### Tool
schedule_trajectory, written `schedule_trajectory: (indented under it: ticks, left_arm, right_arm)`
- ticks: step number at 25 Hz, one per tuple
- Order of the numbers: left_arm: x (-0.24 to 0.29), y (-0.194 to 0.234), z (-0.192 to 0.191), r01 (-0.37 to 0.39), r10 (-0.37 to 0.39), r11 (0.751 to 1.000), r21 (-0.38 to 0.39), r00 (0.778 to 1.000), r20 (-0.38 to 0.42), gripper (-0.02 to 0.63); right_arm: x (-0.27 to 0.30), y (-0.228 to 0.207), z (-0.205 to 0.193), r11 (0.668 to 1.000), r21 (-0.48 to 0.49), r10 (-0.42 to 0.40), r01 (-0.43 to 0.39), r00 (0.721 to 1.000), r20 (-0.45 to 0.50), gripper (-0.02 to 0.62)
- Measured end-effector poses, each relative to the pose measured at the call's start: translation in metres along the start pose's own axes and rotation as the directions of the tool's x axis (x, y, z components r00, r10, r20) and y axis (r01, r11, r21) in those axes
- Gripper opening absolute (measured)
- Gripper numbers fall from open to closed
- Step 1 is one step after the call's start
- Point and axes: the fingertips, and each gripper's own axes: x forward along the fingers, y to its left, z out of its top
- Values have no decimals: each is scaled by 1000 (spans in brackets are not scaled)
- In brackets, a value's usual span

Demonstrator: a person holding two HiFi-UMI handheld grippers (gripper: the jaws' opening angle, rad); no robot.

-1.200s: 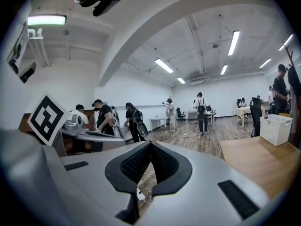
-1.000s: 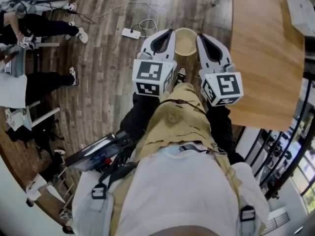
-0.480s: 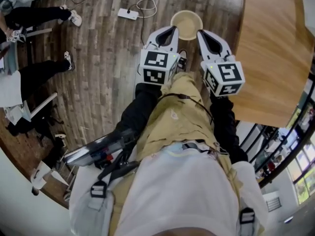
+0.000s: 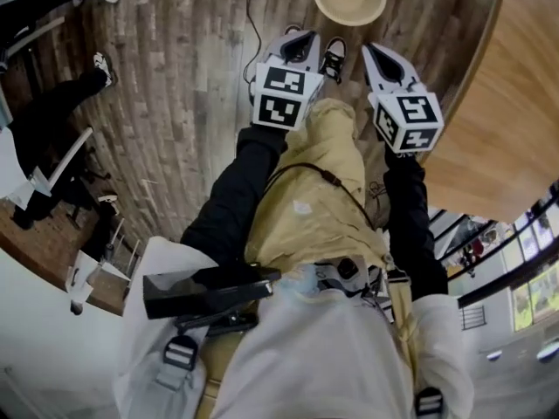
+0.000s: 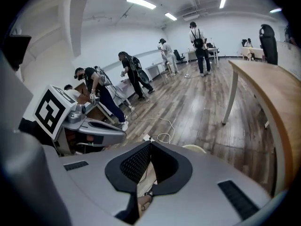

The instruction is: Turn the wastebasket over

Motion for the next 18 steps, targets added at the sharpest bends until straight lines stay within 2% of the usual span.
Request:
schedule_trajectory:
  ticks: [2, 5, 7, 12, 18]
  left_arm:
    - [38, 32, -41, -16, 15, 1000, -12, 998, -54, -3]
    - [110, 88, -128, -52, 50, 999, -15, 988, -147, -3]
    - [143, 108, -166, -61, 58, 998, -7, 981, -186, -3]
    - [146, 82, -160, -12, 22, 999, 47, 978, -208, -3]
    - [170, 67, -163, 42, -20, 995, 94, 975, -223, -3]
  right_arm:
    - [48, -17, -42, 1000, 3, 21, -21, 999, -50, 21]
    - [138, -47, -128, 999, 8, 49, -48, 994, -101, 21]
    - [178, -64, -170, 998, 1, 60, -60, 990, -131, 21]
    - [175, -80, -176, 995, -76, 48, -64, 980, -195, 21]
    - [204, -86, -204, 972, -195, 66, -130, 951, -303, 21]
